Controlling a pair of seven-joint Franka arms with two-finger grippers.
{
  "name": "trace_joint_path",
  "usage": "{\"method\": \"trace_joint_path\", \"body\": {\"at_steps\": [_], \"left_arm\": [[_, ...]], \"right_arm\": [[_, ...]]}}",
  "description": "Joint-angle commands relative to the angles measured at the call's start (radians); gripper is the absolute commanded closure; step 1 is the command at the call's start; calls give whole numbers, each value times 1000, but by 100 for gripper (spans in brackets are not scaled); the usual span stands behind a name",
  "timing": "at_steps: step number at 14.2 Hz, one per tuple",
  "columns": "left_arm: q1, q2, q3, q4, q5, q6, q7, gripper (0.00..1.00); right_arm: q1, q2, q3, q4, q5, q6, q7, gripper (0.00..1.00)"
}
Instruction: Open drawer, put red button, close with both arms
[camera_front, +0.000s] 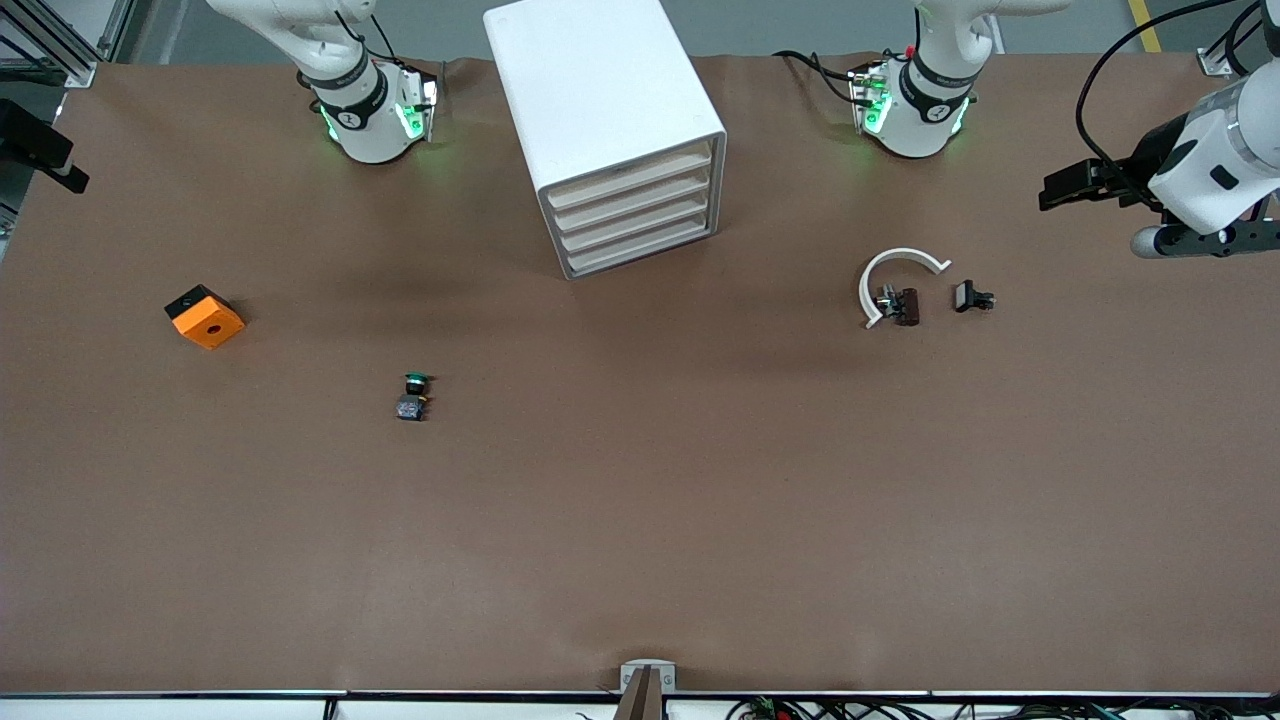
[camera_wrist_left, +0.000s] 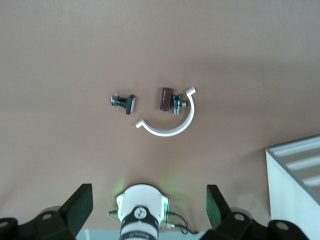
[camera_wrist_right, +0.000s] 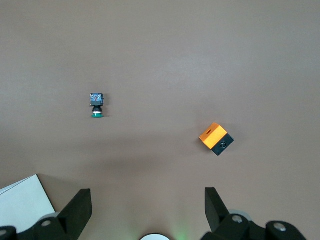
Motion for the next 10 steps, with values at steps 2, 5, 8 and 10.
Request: {"method": "trace_joint_path", "body": {"at_steps": [2,5,8,10], "left_arm": [[6,-133,-3,-167,42,128,19,0],[38,-132,-21,-145,48,151,19,0],[38,-104,-20,-81,49,151,19,0],[35,-80,-22,-35,49,151,19,0]], "right_arm": [[13,-23,-10,-22,10,6,12,0],[14,-23,-8,-21,10,8,12,0],[13,-23,-8,-22,10,8,11,0],[14,-23,-10,-22,10,8,11,0]]}}
